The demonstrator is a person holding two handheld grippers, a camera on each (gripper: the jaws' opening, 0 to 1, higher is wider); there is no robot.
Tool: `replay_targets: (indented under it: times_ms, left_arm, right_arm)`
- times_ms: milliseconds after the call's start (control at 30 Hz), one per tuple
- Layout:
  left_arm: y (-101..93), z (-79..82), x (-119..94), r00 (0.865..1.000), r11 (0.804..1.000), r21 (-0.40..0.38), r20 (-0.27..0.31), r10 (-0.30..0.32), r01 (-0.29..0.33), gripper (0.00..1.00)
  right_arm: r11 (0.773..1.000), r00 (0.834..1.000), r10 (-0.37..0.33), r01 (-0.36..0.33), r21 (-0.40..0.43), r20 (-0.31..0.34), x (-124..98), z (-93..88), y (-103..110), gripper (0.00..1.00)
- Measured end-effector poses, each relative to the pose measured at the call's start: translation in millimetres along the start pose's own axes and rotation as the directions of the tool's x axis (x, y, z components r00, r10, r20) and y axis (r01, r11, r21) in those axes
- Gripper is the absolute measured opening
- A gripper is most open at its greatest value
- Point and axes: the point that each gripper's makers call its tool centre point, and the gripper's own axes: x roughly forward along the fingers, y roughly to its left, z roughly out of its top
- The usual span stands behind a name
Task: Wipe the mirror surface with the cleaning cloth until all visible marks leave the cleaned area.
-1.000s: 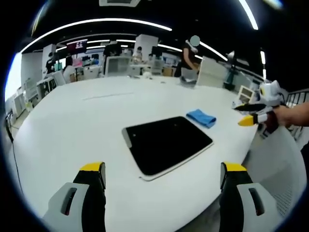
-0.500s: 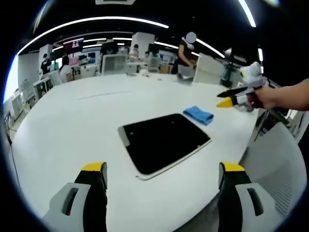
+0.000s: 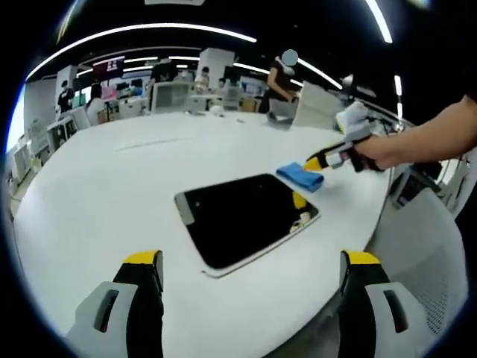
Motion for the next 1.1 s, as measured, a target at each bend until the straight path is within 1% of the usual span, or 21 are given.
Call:
replay_targets:
  times_ms: [100, 167, 200, 233, 267, 333, 367, 400, 467, 533, 567, 667, 767, 867, 933, 1033, 1100]
  left_arm:
    - [0.3, -2.3, 1, 1.0, 1.0, 0.002, -0.012, 0.0, 0.0, 0.99]
    - [-0.9, -1.6, 1, 1.0, 1.0, 0.008, -0.013, -0.004, 0.004, 0.99]
    - [-1.7, -1.9, 1, 1.0, 1.0, 0.01, -0.014, -0.008, 0.008, 0.99]
    - [-1.8, -1.9, 1, 1.0, 1.0, 0.01, -0.014, -0.009, 0.009, 0.99]
    - [-1.6, -1.5, 1, 1.0, 1.0, 0.01, -0.012, -0.008, 0.009, 0.99]
    - [-0.1, -1.0, 1, 1.0, 1.0, 0.006, -0.008, -0.002, 0.002, 0.99]
    - [1.5, -1.3, 0, 1.0, 1.0, -0.002, -0.008, 0.004, -0.004, 0.99]
    - [2.8, -1.3, 0, 1.0, 1.0, -0.008, -0.006, 0.008, -0.008, 0.99]
    - [4.1, -1.0, 0, 1.0, 1.0, -0.013, -0.003, 0.013, -0.013, 0.99]
    - [4.7, -1.6, -1, 1.0, 1.0, -0.007, -0.006, 0.017, -0.017, 0.99]
    - [5.1, -1.6, -1, 1.0, 1.0, -0.01, -0.005, 0.019, -0.019, 0.99]
    - [5.3, -3.4, 0, 1.0, 1.0, -0.008, -0.013, 0.019, -0.019, 0.99]
    - [3.7, -3.6, 0, 1.0, 1.0, -0.001, -0.016, 0.014, -0.014, 0.99]
    - [4.2, -3.4, 0, 1.0, 1.0, -0.004, -0.014, 0.017, -0.017, 0.99]
    - [5.2, -3.8, 0, 1.0, 1.0, -0.006, -0.015, 0.02, -0.02, 0.99]
    - [5.7, -3.5, -1, 1.0, 1.0, -0.005, -0.013, 0.022, -0.022, 0.99]
    - [6.3, -3.4, -1, 1.0, 1.0, -0.007, -0.011, 0.023, -0.023, 0.99]
  right_arm:
    - [1.0, 1.0, -0.011, 0.011, -0.009, 0.013, 5, 1.4, -1, 0.26]
    - [1.0, 1.0, -0.02, 0.02, -0.002, -0.016, 10, -3.6, -3, 0.24]
    - [0.999, 1.0, -0.007, 0.008, 0.051, -0.014, 12, -4.5, -1, 0.24]
    - [0.997, 1.0, -0.003, 0.004, 0.074, -0.013, 14, -4.6, -1, 0.24]
    - [0.996, 0.999, -0.014, 0.017, 0.087, -0.035, 16, -8.1, -3, 0.22]
    - [0.996, 0.999, -0.015, 0.019, 0.087, -0.045, 18, -10.2, -5, 0.16]
    - [0.996, 0.999, -0.005, 0.01, 0.088, -0.053, 20, -12.7, -3, 0.14]
    - [0.998, 0.999, -0.012, 0.015, 0.061, -0.039, 20, -11.2, -3, 0.14]
    - [0.999, 0.999, -0.02, 0.021, 0.026, -0.039, 19, -11.3, -2, 0.11]
    - [0.999, 0.999, -0.018, 0.019, 0.031, -0.036, 21, -11.4, -2, 0.06]
    - [0.999, 0.999, -0.021, 0.022, 0.032, -0.037, 21, -10.9, -2, 0.02]
    - [0.997, 0.998, -0.028, 0.032, 0.068, -0.058, 22, -10.5, -3, 0.0]
    - [0.997, 0.998, -0.024, 0.029, 0.076, -0.065, 21, -11.6, -2, 0.0]
    - [0.99, 0.997, -0.022, 0.033, 0.138, -0.078, 20, -12.1, -3, 0.0]
    - [0.989, 0.997, -0.019, 0.03, 0.146, -0.073, 17, -10.8, -2, 0.0]
    - [0.985, 0.997, -0.037, 0.047, 0.165, -0.063, 13, -8.8, -5, 0.0]
    - [0.983, 0.998, -0.031, 0.04, 0.178, -0.055, 11, -6.7, -4, 0.0]
